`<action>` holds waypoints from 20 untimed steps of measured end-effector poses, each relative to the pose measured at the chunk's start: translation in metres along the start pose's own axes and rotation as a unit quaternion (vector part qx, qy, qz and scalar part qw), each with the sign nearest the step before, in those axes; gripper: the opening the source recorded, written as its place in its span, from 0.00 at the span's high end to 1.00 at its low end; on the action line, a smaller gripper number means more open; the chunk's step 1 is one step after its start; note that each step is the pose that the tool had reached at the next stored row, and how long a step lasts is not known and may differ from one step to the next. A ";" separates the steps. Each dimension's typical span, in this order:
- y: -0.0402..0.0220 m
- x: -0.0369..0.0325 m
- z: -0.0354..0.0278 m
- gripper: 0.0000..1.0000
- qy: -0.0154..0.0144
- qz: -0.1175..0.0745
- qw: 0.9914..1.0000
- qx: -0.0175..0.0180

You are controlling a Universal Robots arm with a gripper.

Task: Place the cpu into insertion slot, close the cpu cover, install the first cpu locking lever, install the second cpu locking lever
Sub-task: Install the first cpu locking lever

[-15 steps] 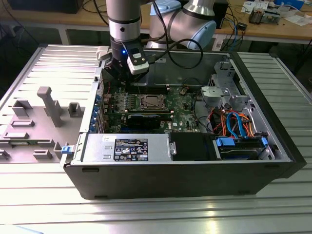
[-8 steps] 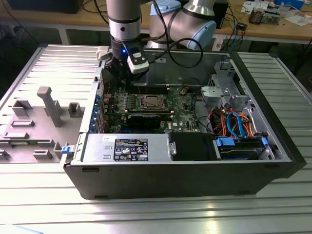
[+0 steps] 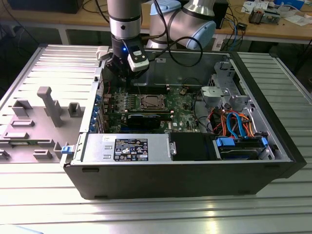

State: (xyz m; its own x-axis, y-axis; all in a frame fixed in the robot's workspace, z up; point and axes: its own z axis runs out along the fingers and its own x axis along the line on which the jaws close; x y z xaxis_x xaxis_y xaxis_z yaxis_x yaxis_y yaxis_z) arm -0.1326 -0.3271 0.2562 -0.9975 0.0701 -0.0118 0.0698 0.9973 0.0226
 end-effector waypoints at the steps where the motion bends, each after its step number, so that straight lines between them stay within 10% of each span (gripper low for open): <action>1: 0.0016 -0.0001 0.0000 0.89 0.000 0.000 1.000 0.000; 13: 0.0182 0.0002 0.0004 0.89 0.000 0.000 1.000 0.000; 20: 0.0202 -0.0115 0.0005 0.89 0.000 0.000 1.000 0.000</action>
State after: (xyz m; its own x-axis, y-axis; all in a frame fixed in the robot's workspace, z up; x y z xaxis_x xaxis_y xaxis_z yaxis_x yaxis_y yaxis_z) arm -0.1198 -0.3078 0.2563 -0.9975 0.0701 -0.0110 0.0698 0.9973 0.0222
